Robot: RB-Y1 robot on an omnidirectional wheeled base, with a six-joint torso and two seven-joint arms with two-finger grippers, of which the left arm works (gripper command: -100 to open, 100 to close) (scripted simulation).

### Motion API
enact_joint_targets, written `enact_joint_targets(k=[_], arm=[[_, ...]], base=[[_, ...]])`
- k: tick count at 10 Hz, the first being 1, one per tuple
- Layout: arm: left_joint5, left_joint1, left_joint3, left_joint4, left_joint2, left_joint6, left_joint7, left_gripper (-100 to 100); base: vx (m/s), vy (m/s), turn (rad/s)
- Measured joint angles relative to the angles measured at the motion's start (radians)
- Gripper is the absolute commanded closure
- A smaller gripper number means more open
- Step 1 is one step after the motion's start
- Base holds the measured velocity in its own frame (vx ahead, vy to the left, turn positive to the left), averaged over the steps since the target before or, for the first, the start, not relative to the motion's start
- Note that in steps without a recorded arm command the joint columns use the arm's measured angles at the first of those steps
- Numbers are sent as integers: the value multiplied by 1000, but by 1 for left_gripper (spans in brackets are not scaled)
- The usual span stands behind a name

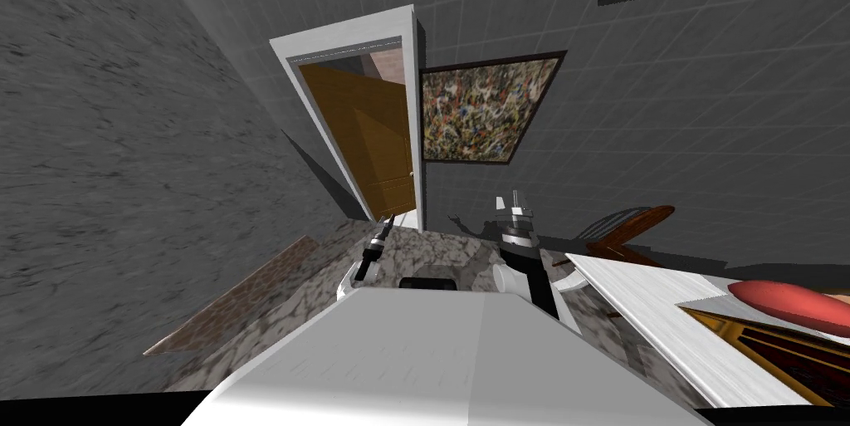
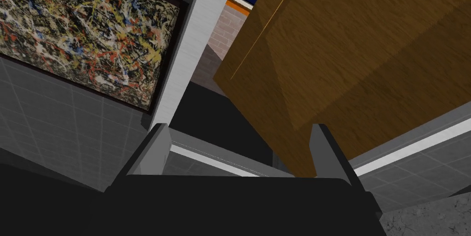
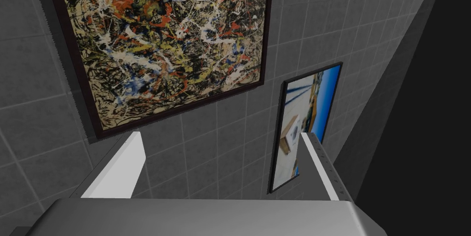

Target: Push the door open

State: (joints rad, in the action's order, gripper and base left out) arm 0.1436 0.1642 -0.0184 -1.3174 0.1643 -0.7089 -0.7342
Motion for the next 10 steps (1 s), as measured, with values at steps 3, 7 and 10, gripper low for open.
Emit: enact_joint_targets(k=[3, 7, 10], arm=[[8, -22, -2, 65, 7, -16, -52, -100], [18, -48, -7, 158, 21, -47, -116, -100], [25, -72, -11, 228, 29, -67, -165, -100]], base=[[107, -20, -4], [96, -21, -4], [102, -28, -4]])
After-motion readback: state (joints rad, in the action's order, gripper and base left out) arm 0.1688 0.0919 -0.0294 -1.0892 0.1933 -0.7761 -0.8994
